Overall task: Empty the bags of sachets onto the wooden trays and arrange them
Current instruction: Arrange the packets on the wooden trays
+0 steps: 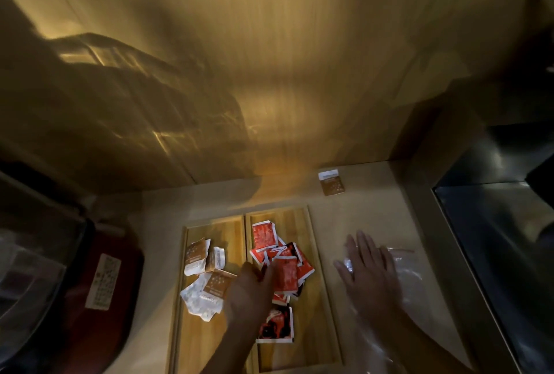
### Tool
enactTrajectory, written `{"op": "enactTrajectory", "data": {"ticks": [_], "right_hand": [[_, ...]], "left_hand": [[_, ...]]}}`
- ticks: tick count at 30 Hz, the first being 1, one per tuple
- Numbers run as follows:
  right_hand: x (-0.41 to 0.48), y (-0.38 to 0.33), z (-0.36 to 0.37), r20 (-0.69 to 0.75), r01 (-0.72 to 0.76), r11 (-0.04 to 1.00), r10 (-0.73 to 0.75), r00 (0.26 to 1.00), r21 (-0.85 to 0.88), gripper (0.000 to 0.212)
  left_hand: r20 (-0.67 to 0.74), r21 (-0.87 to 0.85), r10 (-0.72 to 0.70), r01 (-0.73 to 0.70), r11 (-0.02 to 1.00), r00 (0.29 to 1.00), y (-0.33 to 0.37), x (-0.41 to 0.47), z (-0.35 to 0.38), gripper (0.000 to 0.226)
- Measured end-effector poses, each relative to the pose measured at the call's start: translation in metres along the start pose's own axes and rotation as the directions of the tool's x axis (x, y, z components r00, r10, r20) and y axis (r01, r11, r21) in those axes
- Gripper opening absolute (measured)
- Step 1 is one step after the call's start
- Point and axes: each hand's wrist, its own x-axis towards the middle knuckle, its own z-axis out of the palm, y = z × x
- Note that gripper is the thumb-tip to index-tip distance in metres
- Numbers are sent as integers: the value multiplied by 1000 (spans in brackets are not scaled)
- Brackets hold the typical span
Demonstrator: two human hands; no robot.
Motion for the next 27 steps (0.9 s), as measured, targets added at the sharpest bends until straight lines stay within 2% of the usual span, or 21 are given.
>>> {"op": "enactTrajectory", "data": {"ticks": [4, 7, 13, 16, 21, 24, 27], "right_hand": [[0, 3, 4, -44, 32, 999, -31, 999, 10, 59], [1, 5, 5, -89, 53, 998, -49, 995, 45, 58], [2, 4, 4, -104, 49, 997, -43, 994, 58, 57], [5, 4, 3, -95, 50, 998, -45, 994, 47, 58], [5, 8, 11, -185, 82, 996, -73, 980, 42, 58], [6, 7, 16, -269, 110, 993, -93, 959, 49, 56], [8, 8, 18, -317, 135, 990, -115, 942, 41, 57]], "left_hand": [[-115, 41, 142, -138, 990, 983, 35, 22, -21, 34], [-114, 69, 255, -248, 966, 960, 81, 45, -24, 29], [49, 187, 371, -374, 908, 927, 149, 99, 14, 28], [128, 237, 413, -432, 870, 902, 161, 123, 38, 34], [225, 297, 499, -547, 783, 837, 166, 159, 70, 54], [220, 338, 452, -502, 796, 864, 165, 169, 85, 65], [191, 264, 366, -407, 874, 911, 167, 173, 92, 58]]}}
